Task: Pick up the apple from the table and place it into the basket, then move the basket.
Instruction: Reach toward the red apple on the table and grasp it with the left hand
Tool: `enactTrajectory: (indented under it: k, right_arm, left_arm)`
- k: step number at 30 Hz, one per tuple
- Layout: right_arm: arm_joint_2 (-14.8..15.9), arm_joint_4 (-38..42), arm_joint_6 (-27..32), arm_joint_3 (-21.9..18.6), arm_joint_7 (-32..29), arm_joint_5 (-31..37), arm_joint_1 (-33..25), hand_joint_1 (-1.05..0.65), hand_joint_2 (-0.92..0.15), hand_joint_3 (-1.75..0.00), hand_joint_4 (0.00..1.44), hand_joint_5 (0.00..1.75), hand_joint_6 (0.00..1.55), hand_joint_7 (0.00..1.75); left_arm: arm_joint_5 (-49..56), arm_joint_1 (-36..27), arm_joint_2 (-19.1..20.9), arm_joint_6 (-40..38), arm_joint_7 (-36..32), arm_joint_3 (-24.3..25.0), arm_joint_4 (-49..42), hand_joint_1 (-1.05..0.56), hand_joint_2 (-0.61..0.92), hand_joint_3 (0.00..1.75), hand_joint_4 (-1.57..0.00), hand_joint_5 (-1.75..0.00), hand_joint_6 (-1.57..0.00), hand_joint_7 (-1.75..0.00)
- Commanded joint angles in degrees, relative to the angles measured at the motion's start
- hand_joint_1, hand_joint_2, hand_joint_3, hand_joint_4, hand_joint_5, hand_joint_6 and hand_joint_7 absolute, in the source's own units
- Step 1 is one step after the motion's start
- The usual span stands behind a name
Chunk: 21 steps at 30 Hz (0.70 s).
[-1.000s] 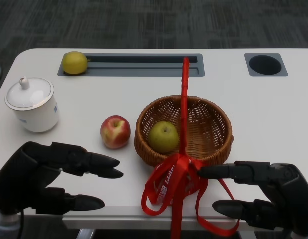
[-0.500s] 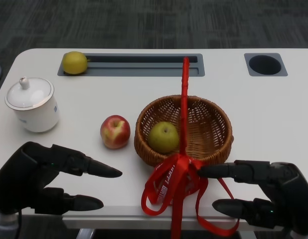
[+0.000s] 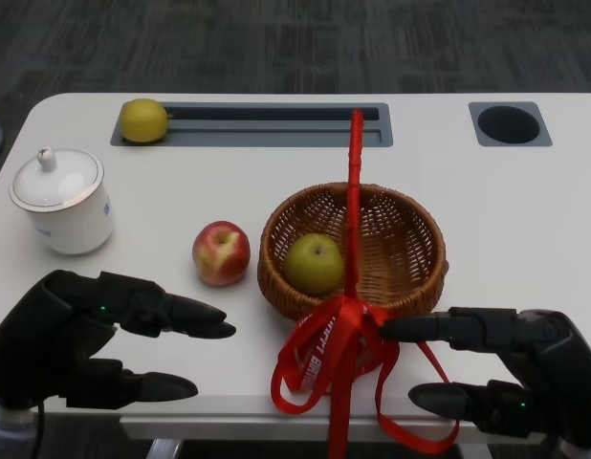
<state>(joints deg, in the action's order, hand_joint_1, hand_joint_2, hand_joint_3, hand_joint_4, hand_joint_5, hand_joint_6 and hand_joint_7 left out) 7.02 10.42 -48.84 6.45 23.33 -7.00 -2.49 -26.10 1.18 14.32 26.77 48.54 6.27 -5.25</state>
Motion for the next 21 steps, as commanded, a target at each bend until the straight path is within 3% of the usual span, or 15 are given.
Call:
enactTrajectory:
  k: [1, 4, 9, 14, 21]
  right_arm:
    - [2.60, -2.32, 0.11, -0.93, 0.02, 2.09, -0.36, -0.50, -0.85, 0.00, 0.78, 0.00, 0.73, 0.00]
    - [4.31, -4.85, 0.11, -1.41, -0.28, 4.57, -1.33, -0.56, -0.85, -0.01, 0.63, 0.00, 0.63, 0.00]
    - [6.23, -7.35, -3.12, -5.03, -3.56, 12.03, -1.74, -0.61, -0.87, -0.01, 0.51, 0.00, 0.55, 0.00]
    - [7.98, -8.84, -4.10, -7.59, -7.07, 17.94, -1.40, -0.61, -0.87, 0.00, 0.48, 0.00, 0.50, 0.00]
    - [10.16, -9.15, -4.95, -8.97, -10.31, 21.08, 0.75, -0.60, -0.88, 0.00, 0.49, 0.01, 0.47, 0.00]
  left_arm:
    - [-0.30, -0.32, 0.97, -0.89, -0.34, 0.43, 1.15, -0.28, 0.68, 0.00, -0.91, 0.00, -0.84, 0.00]
    - [0.21, -0.53, 1.18, -1.10, -0.70, 0.61, 1.78, -0.31, 0.67, 0.00, -0.81, 0.00, -0.76, 0.00]
    - [0.52, -0.06, 0.47, 0.13, -1.41, 1.26, 1.22, -0.38, 0.67, 0.00, -0.68, 0.00, -0.67, 0.00]
    - [0.56, 0.74, 0.75, 0.20, -1.38, 1.53, 0.60, -0.39, 0.67, 0.00, -0.70, -0.02, -0.66, -0.01]
    - [2.89, 1.81, 1.63, 1.81, -1.88, 1.88, -0.80, -0.39, 0.67, 0.00, -0.73, -0.03, -0.68, -0.01]
